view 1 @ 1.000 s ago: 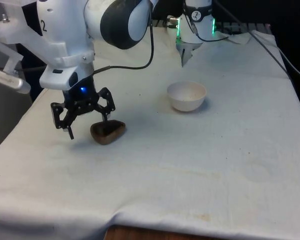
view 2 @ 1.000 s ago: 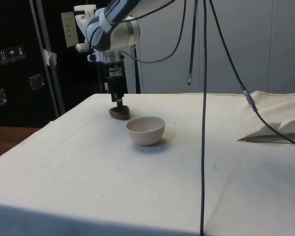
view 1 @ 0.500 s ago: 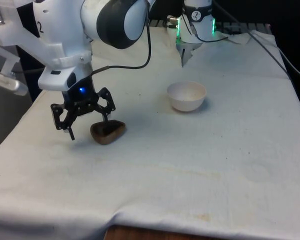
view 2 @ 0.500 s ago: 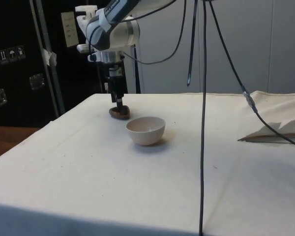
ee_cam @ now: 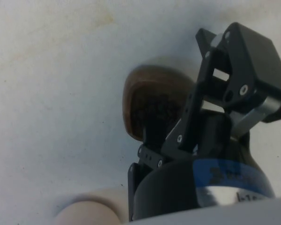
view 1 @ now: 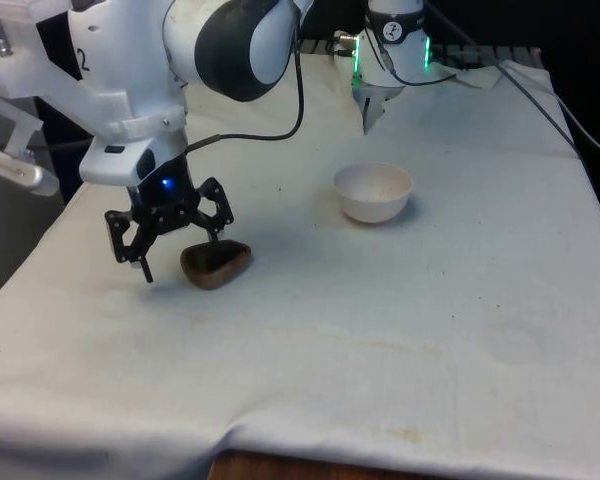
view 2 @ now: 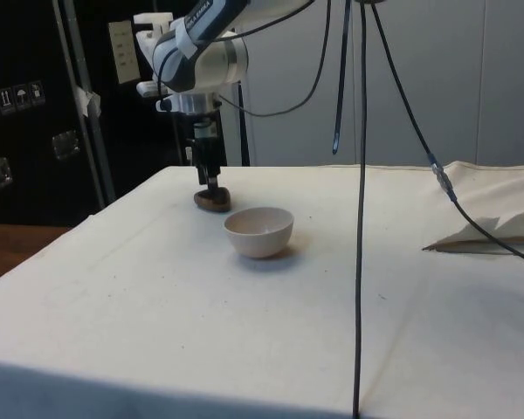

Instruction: Pour the coffee beans from the cup into the bowl.

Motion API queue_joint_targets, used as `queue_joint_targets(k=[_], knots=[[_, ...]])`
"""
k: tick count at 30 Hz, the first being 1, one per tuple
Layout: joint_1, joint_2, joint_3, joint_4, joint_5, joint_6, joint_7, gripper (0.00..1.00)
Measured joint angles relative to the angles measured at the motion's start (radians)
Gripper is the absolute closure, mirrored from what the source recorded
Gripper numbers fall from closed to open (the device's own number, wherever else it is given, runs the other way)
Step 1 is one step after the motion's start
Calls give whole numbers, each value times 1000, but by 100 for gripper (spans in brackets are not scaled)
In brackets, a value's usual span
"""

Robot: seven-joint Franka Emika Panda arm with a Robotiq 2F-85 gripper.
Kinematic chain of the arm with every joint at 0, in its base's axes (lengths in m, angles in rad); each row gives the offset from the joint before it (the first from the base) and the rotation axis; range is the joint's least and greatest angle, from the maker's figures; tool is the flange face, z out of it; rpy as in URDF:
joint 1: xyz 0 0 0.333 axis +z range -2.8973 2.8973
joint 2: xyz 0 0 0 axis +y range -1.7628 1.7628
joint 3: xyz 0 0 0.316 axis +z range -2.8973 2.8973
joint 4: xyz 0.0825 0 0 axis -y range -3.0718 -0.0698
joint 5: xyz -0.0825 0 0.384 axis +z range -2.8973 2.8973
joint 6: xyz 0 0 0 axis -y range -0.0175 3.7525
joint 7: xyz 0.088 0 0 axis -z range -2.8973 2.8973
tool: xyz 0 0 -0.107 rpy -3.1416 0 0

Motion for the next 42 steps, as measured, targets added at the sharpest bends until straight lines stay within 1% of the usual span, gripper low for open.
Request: queue_joint_targets(k=[10, 11, 12, 13, 15, 16, 17, 21, 22, 27, 28, 29, 42], knots=[[0, 3, 0, 1, 4, 0, 0, 0], [0, 3, 0, 1, 4, 0, 0, 1], [0, 3, 0, 1, 4, 0, 0, 5], [0, 3, 0, 1, 4, 0, 0, 19], [0, 3, 0, 0, 4, 0, 0, 31], [0, 3, 0, 0, 4, 0, 0, 37], [0, 3, 0, 0, 4, 0, 0, 37], [0, 3, 0, 0, 4, -1, 0, 59], [0, 3, 0, 0, 4, -1, 0, 70], [0, 3, 0, 0, 4, -1, 0, 97], [0, 3, 0, 0, 4, -1, 0, 97], [0, 3, 0, 0, 4, -1, 0, 100], [0, 3, 0, 0, 4, -1, 0, 100]])
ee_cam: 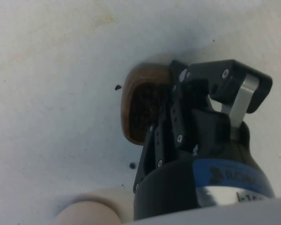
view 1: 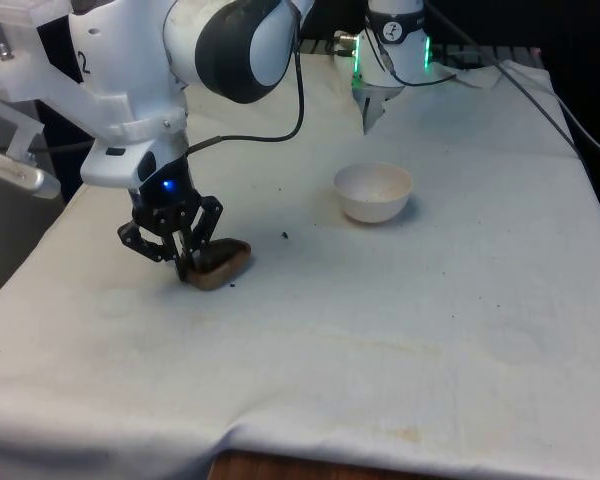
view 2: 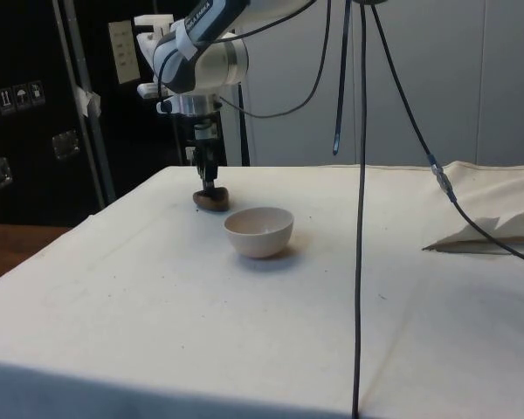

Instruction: Pour the coffee beans from the cup into the bowl.

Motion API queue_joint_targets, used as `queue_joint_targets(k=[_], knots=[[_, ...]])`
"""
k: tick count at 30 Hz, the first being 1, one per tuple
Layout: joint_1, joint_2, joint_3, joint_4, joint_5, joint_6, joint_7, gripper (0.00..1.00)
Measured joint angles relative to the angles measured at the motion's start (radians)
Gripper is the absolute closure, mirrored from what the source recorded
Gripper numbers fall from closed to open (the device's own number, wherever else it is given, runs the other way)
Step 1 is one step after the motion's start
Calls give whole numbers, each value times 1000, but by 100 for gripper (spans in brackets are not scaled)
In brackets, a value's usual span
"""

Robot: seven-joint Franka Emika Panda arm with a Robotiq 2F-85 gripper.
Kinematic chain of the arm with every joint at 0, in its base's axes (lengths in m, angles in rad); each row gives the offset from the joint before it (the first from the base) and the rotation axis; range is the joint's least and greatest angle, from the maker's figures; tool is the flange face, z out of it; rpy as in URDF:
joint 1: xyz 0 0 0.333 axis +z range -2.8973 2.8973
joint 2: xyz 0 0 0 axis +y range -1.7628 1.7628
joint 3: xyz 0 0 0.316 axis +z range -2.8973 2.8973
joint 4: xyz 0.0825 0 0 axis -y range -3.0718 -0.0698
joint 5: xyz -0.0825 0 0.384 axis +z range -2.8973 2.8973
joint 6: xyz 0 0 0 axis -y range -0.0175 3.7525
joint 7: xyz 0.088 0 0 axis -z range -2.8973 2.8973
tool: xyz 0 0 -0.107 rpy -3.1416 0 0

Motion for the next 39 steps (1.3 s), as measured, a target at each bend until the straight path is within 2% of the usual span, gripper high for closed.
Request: queue_joint_targets(k=[7, 16, 21, 27, 39], knots=[[1, 0, 0, 0, 0, 0, 0, 100], [10, -8, -5, 1, 0, -5, 10, 100], [19, -43, -19, -13, -1, -40, 11, 100], [27, -87, -30, -58, -1, -51, 11, 100], [30, -141, -36, -105, -1, -64, 40, 100]])
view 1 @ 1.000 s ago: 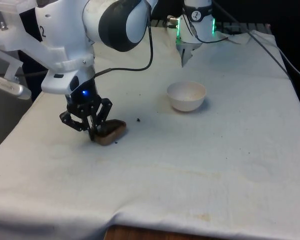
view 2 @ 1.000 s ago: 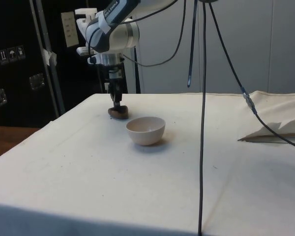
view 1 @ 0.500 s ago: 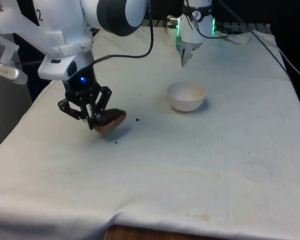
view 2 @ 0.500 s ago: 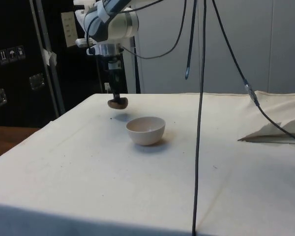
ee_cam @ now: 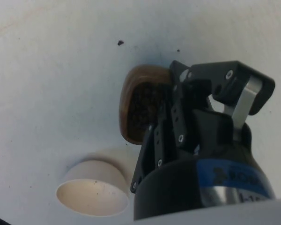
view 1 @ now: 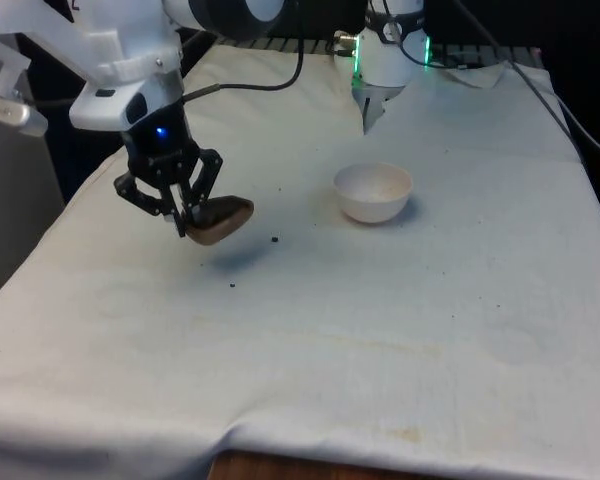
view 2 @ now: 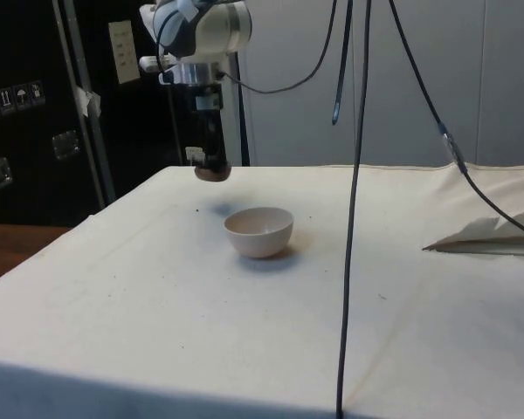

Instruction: Pour the coffee beans from the cup into the bowl.

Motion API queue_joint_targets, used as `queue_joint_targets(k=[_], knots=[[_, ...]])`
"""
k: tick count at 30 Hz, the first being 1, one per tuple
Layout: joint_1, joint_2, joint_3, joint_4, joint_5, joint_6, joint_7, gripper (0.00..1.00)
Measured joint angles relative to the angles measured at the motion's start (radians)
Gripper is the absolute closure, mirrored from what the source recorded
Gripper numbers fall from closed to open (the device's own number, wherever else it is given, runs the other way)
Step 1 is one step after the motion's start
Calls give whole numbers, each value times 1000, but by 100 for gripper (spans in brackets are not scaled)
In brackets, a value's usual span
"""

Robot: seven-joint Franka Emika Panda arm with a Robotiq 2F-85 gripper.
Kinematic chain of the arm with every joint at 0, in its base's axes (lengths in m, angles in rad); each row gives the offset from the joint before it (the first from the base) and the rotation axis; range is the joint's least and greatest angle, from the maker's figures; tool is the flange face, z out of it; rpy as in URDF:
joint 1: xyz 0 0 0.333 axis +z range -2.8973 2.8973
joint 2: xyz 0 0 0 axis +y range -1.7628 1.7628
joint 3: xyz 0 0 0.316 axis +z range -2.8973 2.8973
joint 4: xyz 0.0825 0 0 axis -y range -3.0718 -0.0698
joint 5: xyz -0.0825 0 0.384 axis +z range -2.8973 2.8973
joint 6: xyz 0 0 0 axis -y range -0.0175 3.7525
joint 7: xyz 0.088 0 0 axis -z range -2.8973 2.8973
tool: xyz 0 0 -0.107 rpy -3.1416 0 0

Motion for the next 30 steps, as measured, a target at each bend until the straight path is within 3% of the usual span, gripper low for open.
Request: queue_joint_targets(k=[16, 30], knots=[[4, -67, -10, -76, 0, -15, 30, 100], [18, -150, -31, -175, -5, -16, 30, 100]])
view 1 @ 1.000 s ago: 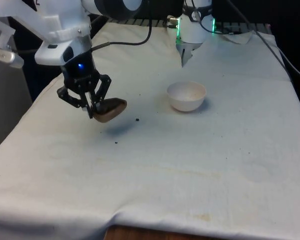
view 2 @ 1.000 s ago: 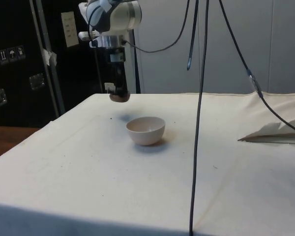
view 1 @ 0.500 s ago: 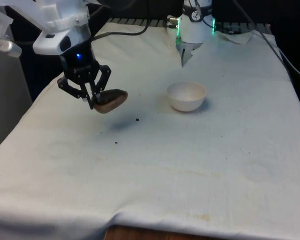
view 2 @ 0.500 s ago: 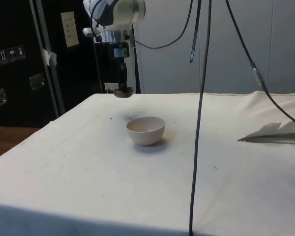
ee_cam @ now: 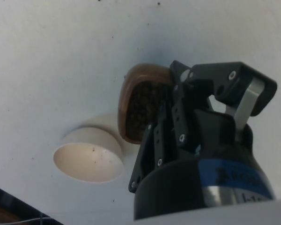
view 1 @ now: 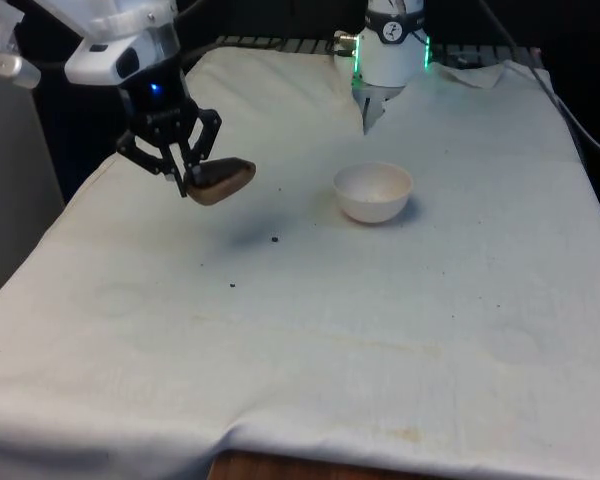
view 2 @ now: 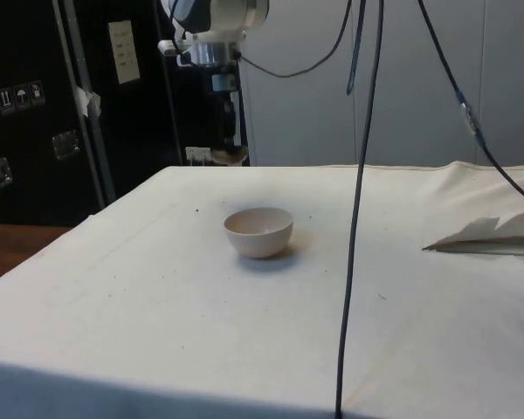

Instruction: Pour the coffee beans from the cup into the bowl.

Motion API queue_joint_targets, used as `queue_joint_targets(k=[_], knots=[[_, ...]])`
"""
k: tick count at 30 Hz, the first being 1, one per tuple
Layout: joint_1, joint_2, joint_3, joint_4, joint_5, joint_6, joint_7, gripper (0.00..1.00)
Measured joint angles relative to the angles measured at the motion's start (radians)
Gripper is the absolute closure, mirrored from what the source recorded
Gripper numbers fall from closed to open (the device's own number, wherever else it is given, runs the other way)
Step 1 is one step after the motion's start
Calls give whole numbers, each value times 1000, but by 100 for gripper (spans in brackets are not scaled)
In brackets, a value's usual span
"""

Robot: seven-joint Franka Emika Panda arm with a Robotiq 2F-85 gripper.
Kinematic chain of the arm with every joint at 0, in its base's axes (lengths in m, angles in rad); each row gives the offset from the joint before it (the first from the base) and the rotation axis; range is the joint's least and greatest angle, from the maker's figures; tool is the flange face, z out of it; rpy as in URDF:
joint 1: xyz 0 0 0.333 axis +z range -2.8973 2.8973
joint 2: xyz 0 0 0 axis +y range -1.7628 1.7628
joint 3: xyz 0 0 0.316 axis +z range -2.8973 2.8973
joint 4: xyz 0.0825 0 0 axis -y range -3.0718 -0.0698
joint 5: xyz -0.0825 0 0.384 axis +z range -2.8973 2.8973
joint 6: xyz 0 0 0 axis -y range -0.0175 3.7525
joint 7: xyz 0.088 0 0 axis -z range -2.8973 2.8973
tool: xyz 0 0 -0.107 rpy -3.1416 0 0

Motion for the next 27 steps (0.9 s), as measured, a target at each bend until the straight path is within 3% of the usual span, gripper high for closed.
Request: queue_joint_targets(k=[27], knots=[[19, -135, -32, -163, -14, 16, 18, 100]])
